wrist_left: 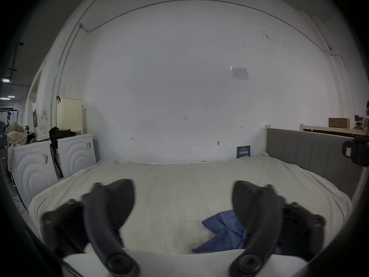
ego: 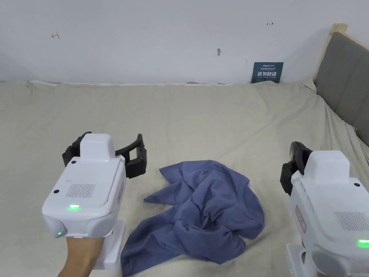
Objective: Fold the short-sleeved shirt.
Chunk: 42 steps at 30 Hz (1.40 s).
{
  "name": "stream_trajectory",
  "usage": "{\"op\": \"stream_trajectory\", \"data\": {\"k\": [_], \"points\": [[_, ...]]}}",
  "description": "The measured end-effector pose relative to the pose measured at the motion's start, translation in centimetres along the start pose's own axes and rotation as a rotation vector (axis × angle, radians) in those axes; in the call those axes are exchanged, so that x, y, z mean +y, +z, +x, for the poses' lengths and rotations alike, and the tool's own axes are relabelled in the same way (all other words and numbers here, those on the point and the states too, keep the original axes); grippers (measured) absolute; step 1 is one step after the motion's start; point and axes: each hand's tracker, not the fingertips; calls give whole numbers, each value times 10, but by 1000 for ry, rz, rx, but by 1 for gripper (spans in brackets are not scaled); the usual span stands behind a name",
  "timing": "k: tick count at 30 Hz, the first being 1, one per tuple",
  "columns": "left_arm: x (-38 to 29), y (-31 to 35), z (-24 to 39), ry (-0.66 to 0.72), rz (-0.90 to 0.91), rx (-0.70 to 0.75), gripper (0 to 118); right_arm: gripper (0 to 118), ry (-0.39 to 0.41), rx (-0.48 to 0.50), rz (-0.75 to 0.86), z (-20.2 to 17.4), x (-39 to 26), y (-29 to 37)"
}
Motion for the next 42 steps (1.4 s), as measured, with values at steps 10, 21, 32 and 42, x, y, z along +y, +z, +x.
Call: {"op": "stream_trajectory", "data": {"k": [10,21,32,42], "points": [[-6,-8,-8,-23,-146,-27,0,1,-6,11,-4,-6,-1,1],[-106,-19,-10,166,-736,-117,0,1,-8,13,-48,-3,-17,-1],[-174,-15,6,187,-930,-74,108,1,-9,29,-104,-5,-33,-10],[-200,-28,37,114,-949,-83,5,1,2,21,-171,6,-49,-25]]}}
